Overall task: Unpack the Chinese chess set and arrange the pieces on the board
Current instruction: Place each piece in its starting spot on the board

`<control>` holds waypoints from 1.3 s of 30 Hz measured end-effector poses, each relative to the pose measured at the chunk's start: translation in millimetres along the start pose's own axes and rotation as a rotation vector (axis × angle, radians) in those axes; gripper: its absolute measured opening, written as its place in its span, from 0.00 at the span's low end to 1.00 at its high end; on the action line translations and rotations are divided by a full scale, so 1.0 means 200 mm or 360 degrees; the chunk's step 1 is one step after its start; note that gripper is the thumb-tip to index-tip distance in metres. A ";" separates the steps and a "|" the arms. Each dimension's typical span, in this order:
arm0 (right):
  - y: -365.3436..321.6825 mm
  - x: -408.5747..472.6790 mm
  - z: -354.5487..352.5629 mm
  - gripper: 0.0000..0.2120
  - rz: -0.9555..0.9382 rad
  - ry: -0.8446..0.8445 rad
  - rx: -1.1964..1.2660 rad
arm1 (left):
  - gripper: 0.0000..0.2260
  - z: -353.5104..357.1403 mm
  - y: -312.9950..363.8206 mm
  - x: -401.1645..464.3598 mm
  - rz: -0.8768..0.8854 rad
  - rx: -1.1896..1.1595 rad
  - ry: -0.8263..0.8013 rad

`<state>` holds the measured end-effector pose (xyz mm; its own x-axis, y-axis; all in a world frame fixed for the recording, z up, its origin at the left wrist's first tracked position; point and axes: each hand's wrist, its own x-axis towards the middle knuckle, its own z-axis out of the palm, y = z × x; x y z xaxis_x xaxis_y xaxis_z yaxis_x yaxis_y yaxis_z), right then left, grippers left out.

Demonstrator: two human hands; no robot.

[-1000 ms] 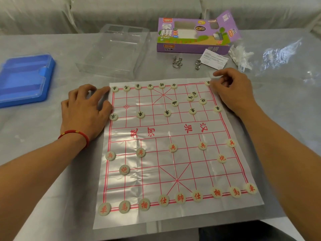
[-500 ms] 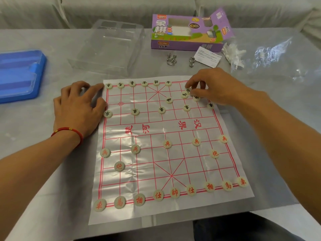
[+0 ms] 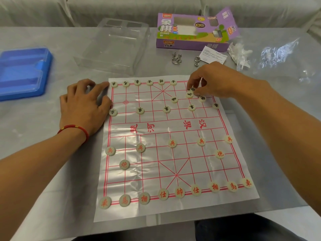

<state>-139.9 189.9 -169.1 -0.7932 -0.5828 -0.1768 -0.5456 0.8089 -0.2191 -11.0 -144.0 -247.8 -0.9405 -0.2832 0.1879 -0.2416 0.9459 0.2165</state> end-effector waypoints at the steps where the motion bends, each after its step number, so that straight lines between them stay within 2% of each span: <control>1: -0.01 0.00 -0.01 0.11 0.0020 0.0002 -0.0017 | 0.22 0.00 0.00 0.00 0.0000 0.0000 0.0002; 4: -0.08 0.02 -0.02 0.10 0.0017 0.0118 -0.0032 | 0.22 0.01 0.00 0.00 -0.0001 0.0015 0.0010; 8: -0.40 0.05 0.09 0.11 -0.0207 0.0308 0.0110 | 0.22 0.01 0.00 0.00 -0.0009 0.0013 0.0000; 14: -0.77 0.24 0.22 0.14 -0.0397 0.0365 -0.0045 | 0.22 0.00 0.01 0.00 -0.0023 0.0073 0.0017; 21: -0.72 0.29 0.22 0.16 -0.0337 0.0203 -0.0007 | 0.22 0.01 0.00 0.01 0.0012 0.0065 0.0062; 25: -0.70 0.28 0.18 0.14 -0.0398 0.0095 0.0058 | 0.22 0.02 -0.01 0.01 0.0011 0.0063 0.0062; 39: -0.71 0.31 0.19 0.13 -0.0429 0.0041 0.0069 | 0.22 0.02 -0.01 0.01 0.0011 0.0051 0.0054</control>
<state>-101.0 36.2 -184.9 -0.6277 -0.7742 -0.0821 -0.7264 0.6203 -0.2959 -13.9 -146.4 -252.4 -0.9336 -0.2812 0.2220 -0.2430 0.9524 0.1842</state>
